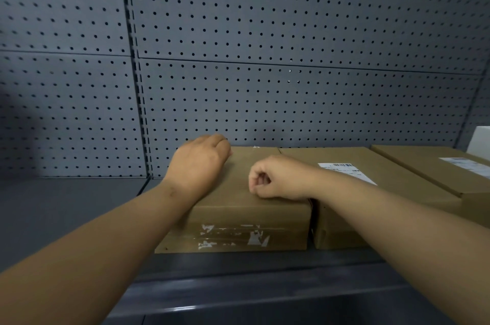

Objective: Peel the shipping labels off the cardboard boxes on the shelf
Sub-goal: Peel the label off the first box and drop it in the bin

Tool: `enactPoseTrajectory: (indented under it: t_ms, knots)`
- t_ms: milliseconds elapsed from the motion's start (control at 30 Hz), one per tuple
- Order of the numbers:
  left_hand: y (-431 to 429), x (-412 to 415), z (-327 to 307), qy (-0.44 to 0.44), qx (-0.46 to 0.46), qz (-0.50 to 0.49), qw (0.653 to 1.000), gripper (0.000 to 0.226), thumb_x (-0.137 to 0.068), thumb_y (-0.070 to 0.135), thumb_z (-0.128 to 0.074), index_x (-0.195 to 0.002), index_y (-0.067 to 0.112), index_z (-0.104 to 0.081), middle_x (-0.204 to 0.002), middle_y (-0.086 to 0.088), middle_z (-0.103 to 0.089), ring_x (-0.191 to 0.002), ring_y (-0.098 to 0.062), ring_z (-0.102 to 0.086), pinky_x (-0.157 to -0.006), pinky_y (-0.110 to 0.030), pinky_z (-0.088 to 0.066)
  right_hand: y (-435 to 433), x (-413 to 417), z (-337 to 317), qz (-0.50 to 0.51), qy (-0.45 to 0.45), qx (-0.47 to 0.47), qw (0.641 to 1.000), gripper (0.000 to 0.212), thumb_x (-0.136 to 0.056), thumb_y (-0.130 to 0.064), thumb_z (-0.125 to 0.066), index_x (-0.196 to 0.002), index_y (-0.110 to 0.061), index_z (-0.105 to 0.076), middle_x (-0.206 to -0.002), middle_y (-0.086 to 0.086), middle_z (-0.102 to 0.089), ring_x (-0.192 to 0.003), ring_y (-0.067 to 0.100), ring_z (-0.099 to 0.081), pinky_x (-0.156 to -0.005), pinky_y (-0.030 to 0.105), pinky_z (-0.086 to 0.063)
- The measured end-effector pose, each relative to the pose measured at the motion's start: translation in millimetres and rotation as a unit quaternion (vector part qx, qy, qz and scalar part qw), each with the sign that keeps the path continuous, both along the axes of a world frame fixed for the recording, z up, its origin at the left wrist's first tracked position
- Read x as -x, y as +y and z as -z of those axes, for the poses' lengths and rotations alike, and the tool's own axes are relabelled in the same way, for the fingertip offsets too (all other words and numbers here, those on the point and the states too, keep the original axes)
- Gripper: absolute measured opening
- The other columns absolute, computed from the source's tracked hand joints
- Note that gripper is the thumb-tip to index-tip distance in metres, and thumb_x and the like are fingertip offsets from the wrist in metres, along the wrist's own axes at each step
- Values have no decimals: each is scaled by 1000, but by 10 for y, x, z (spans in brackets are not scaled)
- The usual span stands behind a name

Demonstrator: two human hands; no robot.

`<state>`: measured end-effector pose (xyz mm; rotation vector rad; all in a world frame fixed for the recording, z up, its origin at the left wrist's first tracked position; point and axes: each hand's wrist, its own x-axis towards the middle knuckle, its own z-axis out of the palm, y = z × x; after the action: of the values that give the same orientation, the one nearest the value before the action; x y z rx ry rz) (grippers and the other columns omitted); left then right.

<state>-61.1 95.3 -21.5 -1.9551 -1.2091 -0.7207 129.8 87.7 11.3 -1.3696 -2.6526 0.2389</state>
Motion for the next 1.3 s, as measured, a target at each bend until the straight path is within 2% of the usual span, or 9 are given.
enactPoseTrajectory:
  t_ms: [133, 267, 467, 600, 767, 900, 1033, 1200, 1300]
  knots:
    - [-9, -7, -3, -15, 6, -11, 1000, 8, -85, 11, -68, -87, 4, -69, -86, -10, -71, -72, -29, -68, -57, -37, -57, 134, -14, -25, 67, 10, -27, 997, 22, -91, -10, -52, -100, 3, -67, -109, 13, -70, -91, 23, -64, -79, 31, -51]
    - [8, -4, 12, -15, -5, -9, 1000, 7, -84, 12, -69, -85, 5, -69, -85, -9, -71, -70, -29, -68, -56, -35, -55, 4, 202, 31, -26, 5, 14, 1000, 13, -90, -15, -58, -99, -13, -68, -83, -12, -61, -75, 3, -54, -66, 15, -42]
    - [2, 5, 6, -22, -6, -19, 1000, 14, -73, 4, -77, -84, 5, -69, -83, -8, -71, -67, -28, -67, -54, -33, -55, 317, 103, -2, 100, -2, -38, 994, 27, -89, -8, -49, -102, 7, -66, -113, 20, -68, -104, 35, -63, -90, 41, -52]
    - [4, 4, 12, -24, -19, -12, 999, 12, -74, 5, -77, -82, 5, -68, -81, -9, -70, -66, -29, -67, -54, -34, -54, 226, 251, 29, 20, 1, -10, 1000, 16, -88, -13, -56, -96, -8, -69, -97, 3, -69, -93, 20, -63, -87, 30, -50]
    - [27, 7, 19, -21, -19, -13, 1000, 20, -66, 4, -82, -79, 8, -68, -79, -6, -70, -64, -25, -66, -53, -30, -51, 555, 127, 25, 132, -17, -37, 990, 24, -89, -8, -44, -68, -6, -55, -72, 10, -54, -67, 24, -53, -60, 31, -46]
    - [40, 9, 22, -20, -25, -8, 999, 13, -70, 6, -79, -75, 8, -68, -77, -6, -70, -61, -27, -65, -51, -30, -49, 494, 242, 34, 65, -5, -21, 998, 16, -88, -16, -53, -92, -9, -67, -97, 7, -66, -89, 22, -61, -81, 33, -51]
    - [55, -4, 26, -18, -32, -9, 999, 8, -79, 11, -73, -74, 8, -67, -76, -7, -69, -62, -27, -65, -54, -32, -50, 640, 149, 2, 175, -21, -35, 984, 28, -88, -7, -46, -61, -12, -39, -64, 3, -39, -55, 17, -37, -48, 25, -31]
    - [71, 4, 49, -8, -36, -14, 999, 14, -86, 14, -59, -75, 9, -67, -78, -6, -70, -64, -26, -66, -56, -33, -51, 531, 333, 62, 81, 8, -21, 996, 13, -87, -15, -55, -83, -5, -62, -83, 9, -63, -74, 24, -56, -67, 31, -48]
    - [56, -13, 27, -7, -28, -18, 999, 9, -76, 7, -75, -73, 9, -66, -75, -6, -69, -61, -26, -65, -54, -32, -50, 632, 149, 11, 186, 2, -31, 982, 32, -89, -8, -50, -59, -11, -38, -61, 3, -38, -53, 16, -36, -46, 25, -29]
